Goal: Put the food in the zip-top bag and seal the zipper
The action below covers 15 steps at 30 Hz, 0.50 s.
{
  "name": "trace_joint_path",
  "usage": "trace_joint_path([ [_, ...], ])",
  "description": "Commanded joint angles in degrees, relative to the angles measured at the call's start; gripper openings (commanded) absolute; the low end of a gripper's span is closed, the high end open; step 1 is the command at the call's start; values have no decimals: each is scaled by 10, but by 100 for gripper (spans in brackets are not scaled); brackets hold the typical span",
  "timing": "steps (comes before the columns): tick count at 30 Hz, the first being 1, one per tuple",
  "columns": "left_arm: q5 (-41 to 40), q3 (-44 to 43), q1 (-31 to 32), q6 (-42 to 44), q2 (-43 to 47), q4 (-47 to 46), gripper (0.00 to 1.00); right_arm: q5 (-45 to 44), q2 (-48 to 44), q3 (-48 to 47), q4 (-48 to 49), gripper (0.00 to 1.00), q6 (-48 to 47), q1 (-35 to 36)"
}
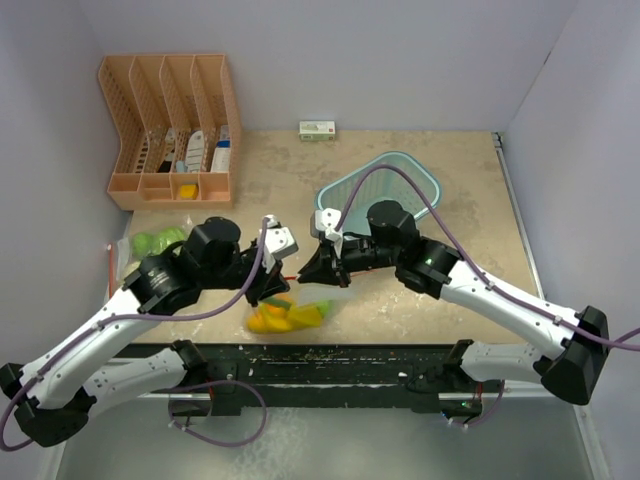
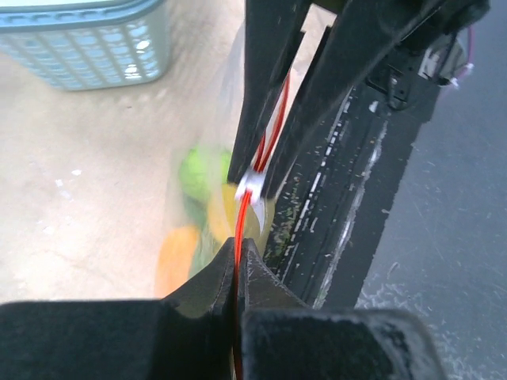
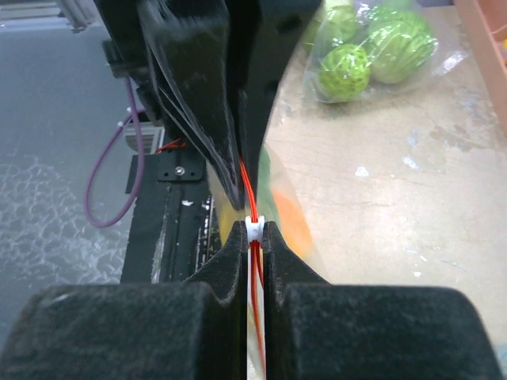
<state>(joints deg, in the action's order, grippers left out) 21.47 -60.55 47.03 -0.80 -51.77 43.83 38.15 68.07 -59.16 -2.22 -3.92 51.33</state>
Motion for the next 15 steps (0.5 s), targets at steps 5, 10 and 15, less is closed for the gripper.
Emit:
trace_joint_path([
  [5, -116, -76, 3, 27, 120, 49, 0, -41, -48, 1, -1, 0, -21, -16],
  [10, -191, -106, 3, 29, 145, 84, 0, -66, -64, 10, -7, 0, -23, -19],
  [15, -230, -121, 3, 30, 176, 105, 0, -108, -77, 32, -12, 0, -25, -24],
])
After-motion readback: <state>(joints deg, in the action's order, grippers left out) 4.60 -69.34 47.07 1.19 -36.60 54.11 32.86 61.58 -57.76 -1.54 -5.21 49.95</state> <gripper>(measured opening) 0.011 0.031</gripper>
